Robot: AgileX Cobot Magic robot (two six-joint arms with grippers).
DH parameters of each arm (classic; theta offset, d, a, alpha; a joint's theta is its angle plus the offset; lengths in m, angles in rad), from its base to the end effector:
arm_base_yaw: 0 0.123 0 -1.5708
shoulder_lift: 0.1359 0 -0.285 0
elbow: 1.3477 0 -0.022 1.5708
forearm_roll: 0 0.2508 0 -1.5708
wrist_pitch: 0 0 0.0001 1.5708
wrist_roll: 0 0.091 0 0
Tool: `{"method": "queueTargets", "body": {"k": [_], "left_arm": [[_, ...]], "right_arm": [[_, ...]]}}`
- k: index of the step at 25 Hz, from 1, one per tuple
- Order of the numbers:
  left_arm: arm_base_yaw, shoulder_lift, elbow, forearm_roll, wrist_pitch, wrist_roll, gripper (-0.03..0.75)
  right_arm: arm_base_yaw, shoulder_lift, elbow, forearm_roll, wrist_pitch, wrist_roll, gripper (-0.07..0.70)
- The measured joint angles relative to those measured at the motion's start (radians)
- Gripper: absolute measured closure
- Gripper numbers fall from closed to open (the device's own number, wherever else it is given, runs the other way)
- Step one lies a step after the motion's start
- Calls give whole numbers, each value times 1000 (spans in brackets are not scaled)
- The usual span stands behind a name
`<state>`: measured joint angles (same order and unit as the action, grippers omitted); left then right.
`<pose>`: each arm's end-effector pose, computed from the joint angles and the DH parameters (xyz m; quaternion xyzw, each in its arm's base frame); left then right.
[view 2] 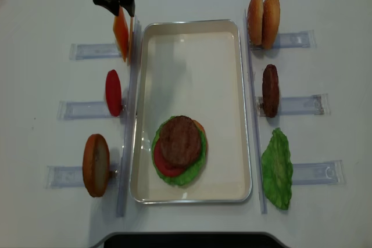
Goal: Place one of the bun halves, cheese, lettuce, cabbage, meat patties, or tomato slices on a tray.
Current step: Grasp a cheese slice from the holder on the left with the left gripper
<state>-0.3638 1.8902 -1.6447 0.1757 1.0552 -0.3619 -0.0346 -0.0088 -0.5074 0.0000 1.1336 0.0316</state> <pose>0.3866 -0.1324 0.2771 0.0299 0.9803 0.0146 0.1949 -0.0102 0.0004 0.2734 0.0287 0.8672 -0.0007 0.4971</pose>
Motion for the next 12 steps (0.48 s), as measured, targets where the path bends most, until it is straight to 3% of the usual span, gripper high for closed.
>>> {"method": "queueTargets", "body": {"k": [5,12], "left_arm": [[0,31,-2,6,-19,-9,286],[2,100,-9,5,-86,-13,260]], "right_arm": [[0,0,0,0,0,0,388],[0,0,0,0,0,0,388]]}}
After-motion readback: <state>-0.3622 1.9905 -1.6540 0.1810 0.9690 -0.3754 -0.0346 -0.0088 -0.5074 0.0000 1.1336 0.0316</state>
